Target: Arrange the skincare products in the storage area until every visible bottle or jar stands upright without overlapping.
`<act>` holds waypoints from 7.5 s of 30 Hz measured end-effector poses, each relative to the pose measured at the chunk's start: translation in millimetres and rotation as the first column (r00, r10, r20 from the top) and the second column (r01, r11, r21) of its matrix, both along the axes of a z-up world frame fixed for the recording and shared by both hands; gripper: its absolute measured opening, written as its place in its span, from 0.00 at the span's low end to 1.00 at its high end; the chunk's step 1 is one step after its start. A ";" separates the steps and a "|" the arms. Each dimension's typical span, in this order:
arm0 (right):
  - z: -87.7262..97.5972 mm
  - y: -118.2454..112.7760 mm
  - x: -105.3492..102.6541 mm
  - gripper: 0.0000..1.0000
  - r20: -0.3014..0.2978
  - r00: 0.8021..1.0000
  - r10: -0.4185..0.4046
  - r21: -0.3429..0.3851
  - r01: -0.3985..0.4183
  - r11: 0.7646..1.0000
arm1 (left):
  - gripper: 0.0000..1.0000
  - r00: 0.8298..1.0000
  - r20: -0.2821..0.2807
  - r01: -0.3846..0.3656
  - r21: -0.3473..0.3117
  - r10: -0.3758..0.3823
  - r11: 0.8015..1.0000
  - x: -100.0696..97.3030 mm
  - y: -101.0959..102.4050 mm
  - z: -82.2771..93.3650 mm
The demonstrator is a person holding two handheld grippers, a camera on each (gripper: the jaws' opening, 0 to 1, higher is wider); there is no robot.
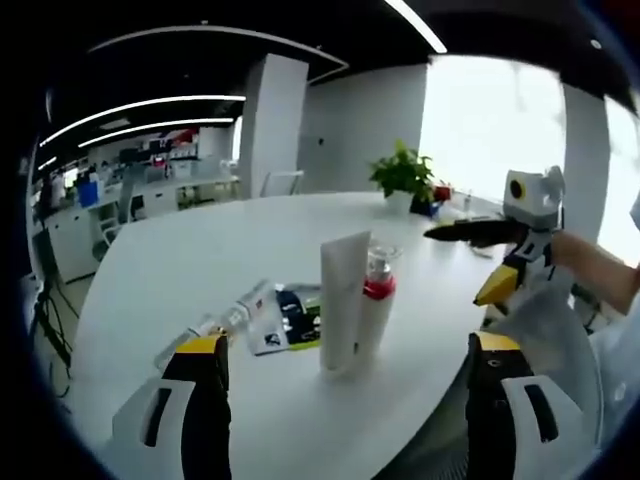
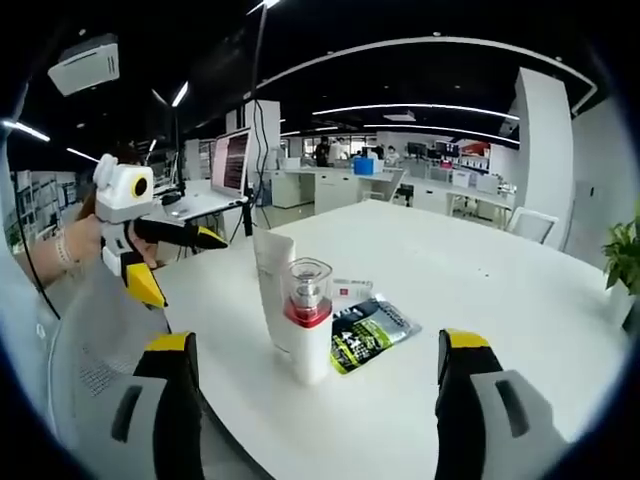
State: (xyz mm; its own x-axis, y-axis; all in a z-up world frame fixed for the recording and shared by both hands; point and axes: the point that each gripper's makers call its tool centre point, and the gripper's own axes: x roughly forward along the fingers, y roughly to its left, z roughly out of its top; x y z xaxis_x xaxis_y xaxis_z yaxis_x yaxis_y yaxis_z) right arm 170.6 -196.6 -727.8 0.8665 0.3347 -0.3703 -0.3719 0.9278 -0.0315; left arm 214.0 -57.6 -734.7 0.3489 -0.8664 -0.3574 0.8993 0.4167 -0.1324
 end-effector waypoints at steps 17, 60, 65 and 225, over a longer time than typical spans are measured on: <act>-15.2 2.5 10.9 0.95 -0.029 0.999 0.025 -0.008 -0.025 1.000 | 0.97 0.999 -0.010 -0.046 0.051 0.047 0.998 27.9 7.3 -11.6; -48.6 14.5 21.7 0.43 -0.091 0.991 0.097 0.140 -0.084 0.987 | 0.67 1.000 -0.010 0.007 0.395 -0.003 0.919 153.1 17.6 -74.2; -49.9 14.9 21.2 0.39 -0.100 0.990 0.101 0.144 -0.086 0.986 | 0.65 0.999 -0.032 0.019 0.426 -0.006 0.905 163.8 16.8 -85.3; -40.5 98.2 21.8 0.21 -0.109 0.934 0.341 0.039 -0.338 0.940 | 0.17 0.863 -0.076 0.488 0.380 -0.500 0.786 -37.6 -65.2 -98.7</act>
